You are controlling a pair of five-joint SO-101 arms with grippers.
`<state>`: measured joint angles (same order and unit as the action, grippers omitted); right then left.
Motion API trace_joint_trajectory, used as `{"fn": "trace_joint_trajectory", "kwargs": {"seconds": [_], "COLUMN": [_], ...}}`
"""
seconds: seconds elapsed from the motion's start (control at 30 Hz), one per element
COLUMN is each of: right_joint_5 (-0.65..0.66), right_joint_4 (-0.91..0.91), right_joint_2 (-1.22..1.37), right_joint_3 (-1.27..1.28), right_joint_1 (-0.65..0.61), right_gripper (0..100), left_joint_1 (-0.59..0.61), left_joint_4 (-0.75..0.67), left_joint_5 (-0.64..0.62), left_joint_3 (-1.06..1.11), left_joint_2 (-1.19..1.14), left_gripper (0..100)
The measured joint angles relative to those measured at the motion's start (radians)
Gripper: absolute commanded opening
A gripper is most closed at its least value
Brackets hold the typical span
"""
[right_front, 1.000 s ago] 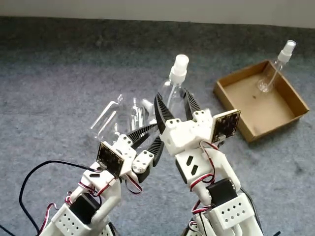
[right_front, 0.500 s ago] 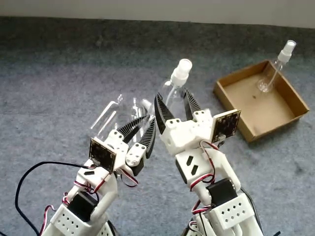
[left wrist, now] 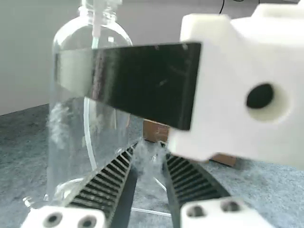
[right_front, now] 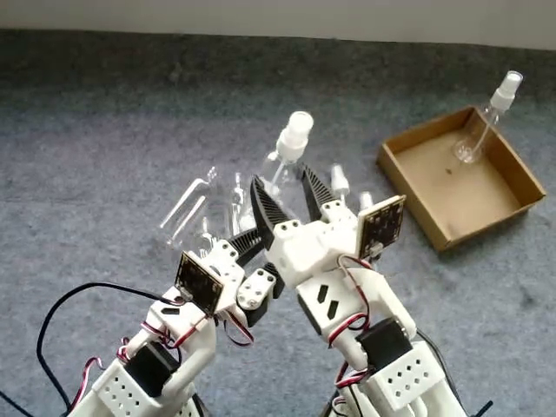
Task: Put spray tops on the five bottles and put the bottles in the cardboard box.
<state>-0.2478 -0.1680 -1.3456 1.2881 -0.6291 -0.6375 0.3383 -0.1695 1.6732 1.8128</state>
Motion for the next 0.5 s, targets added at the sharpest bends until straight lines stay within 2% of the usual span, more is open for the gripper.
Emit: {"fn": "trace_joint_trajectory", "kwargs": {"seconds": [0.2, 0.5], "right_joint_5": [0.0, 0.0], "right_joint_4": [0.0, 0.0], "right_joint_2": [0.0, 0.0], "right_joint_3": [0.0, 0.0], "right_joint_1": [-0.011, -0.012], "right_gripper": [13.8, 13.8], "left_joint_1": [-0.002, 0.164], "left_joint_4": [0.002, 0.002], "left_joint_5": [0.0, -0.002], "left_joint_3": [0.0, 0.0], "left_joint_2": [0.0, 0.0], "left_gripper": [1, 1]}}
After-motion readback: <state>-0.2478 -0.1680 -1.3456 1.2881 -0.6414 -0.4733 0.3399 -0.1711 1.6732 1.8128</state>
